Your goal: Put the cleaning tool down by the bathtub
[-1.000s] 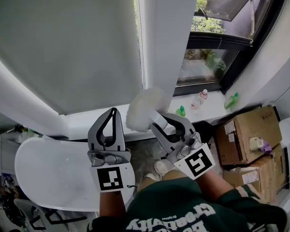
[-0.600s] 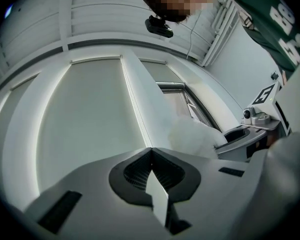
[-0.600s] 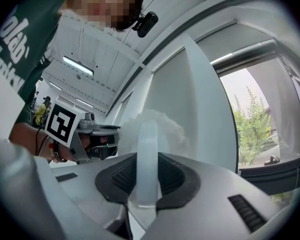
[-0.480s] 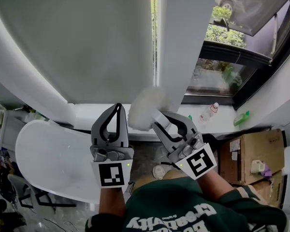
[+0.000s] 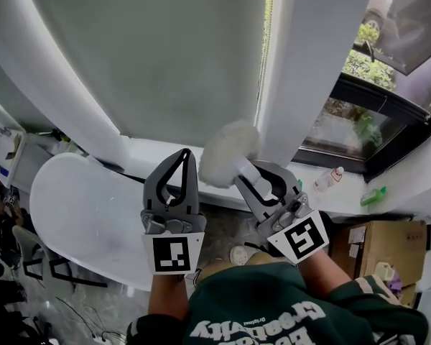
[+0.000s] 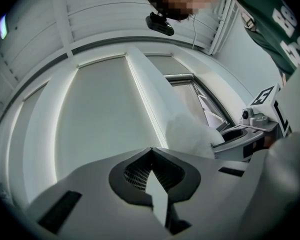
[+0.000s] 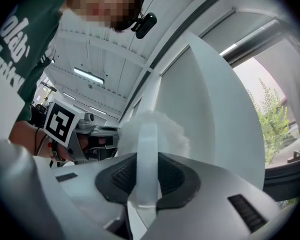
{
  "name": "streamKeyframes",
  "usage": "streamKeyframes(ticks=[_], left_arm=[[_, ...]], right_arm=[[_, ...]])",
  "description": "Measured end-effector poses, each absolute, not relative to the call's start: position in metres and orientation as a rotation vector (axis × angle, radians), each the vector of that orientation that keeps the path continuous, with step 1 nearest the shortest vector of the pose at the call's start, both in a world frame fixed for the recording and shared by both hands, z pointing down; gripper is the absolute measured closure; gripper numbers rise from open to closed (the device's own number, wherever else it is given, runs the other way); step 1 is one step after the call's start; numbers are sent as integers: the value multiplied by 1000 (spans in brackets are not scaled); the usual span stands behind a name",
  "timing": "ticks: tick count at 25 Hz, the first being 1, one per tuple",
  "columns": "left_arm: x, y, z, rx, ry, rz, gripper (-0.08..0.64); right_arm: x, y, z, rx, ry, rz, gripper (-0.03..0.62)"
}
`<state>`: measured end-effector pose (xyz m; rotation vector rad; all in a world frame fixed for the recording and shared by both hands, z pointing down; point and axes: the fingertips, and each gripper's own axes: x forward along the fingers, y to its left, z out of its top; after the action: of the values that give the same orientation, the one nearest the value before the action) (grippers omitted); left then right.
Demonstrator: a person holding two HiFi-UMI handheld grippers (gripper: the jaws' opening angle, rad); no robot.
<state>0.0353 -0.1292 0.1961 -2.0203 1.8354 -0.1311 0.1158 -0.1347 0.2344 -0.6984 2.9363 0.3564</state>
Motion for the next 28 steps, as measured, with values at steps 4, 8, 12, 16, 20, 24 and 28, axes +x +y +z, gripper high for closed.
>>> streamKeyframes(ticks=[4, 8, 12, 16, 20, 24, 28], left_arm=[[19, -126, 199, -1989, 1875, -178, 554], [9, -124, 201, -1964, 1917, -195, 554], [-1, -126, 205, -1935, 1962, -213, 554], [-6, -125, 209, -1930, 1977, -234, 554], [-11, -129, 214, -1926, 1994, -283, 554], [-9, -138, 221, -1925, 2012, -302, 554], [-9, -144, 227, -1920, 2026, -351, 554]], right_arm=[[98, -135, 235, -618, 2948, 365, 500], [88, -135, 235, -544, 2952, 329, 500], [79, -138, 240, -498, 2965, 330, 500], [69, -138, 246, -466, 2974, 301, 500], [66, -141, 252, -442, 2983, 272, 500], [68, -151, 264, -441, 2993, 213, 500], [66, -158, 272, -420, 2996, 160, 500]])
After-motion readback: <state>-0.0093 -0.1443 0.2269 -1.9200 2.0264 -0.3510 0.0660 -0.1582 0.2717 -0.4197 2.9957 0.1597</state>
